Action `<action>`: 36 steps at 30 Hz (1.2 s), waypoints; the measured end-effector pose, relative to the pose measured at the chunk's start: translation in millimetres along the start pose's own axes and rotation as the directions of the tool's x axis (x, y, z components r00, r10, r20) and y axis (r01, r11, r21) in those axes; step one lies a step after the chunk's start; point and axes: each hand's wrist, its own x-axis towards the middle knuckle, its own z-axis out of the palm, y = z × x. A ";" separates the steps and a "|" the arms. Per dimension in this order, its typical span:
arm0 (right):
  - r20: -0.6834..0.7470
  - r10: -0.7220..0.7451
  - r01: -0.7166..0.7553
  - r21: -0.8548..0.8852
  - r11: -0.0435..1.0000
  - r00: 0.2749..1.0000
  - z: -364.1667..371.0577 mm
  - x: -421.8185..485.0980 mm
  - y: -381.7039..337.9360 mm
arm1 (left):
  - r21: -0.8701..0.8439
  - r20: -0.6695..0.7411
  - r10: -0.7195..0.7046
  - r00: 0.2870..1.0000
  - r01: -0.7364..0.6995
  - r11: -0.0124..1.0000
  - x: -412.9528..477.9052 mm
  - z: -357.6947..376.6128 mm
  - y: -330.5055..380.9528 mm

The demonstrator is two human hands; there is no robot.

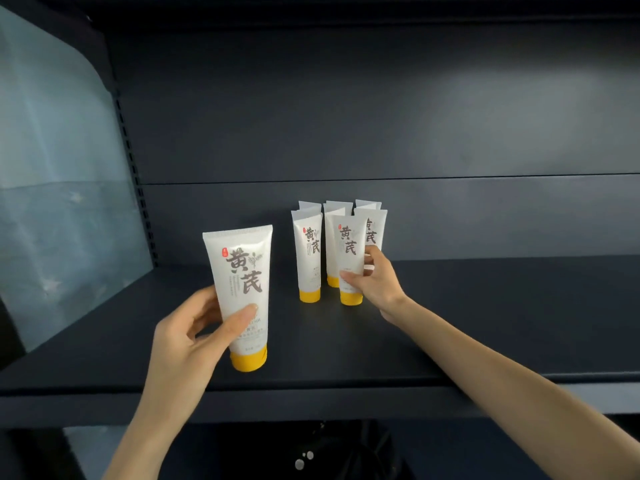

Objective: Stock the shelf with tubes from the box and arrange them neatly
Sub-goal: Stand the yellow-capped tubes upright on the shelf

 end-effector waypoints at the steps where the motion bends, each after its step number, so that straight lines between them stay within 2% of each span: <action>1: -0.009 0.003 -0.003 -0.027 1.000 1.000 3.1 4.5 2.5 | 0.002 -0.003 -0.004 1.000 0.004 1.000 1.4 0.4 -1.3; 14: 0.017 -0.005 0.008 -0.174 0.985 1.000 18.6 17.1 6.0 | -0.002 -0.003 -0.017 1.000 0.017 1.000 13.0 23.8 -16.0; 20: 0.072 0.045 -0.030 -0.201 0.979 0.996 4.8 13.8 -9.3 | -0.017 -0.048 0.002 0.999 -0.003 1.000 16.6 26.1 -14.3; 22: 0.034 -0.007 0.014 -0.235 0.972 0.999 -4.6 6.3 -20.3 | -0.025 -0.069 0.008 0.998 -0.010 1.000 17.9 28.2 -13.2; 25: 0.001 -0.192 0.187 -0.247 0.951 0.981 -14.2 -18.8 -35.9 | -0.060 -0.086 0.020 0.996 -0.025 0.998 20.5 36.5 -11.1; 29: 0.110 -0.408 0.422 -0.185 0.887 0.906 -17.5 -66.8 -43.7 | -0.114 -0.059 0.011 0.998 -0.018 0.993 26.0 58.1 -5.6; 32: 0.212 -0.466 0.500 -0.147 0.854 0.859 -17.1 -92.2 -41.1 | -0.141 0.001 0.002 1.000 -0.002 0.990 30.7 77.9 -0.3; 36: 0.170 -0.490 0.513 -0.131 0.849 0.855 -19.8 -101.2 -40.9 | -0.103 0.034 0.007 0.999 -0.003 0.995 34.8 103.8 3.9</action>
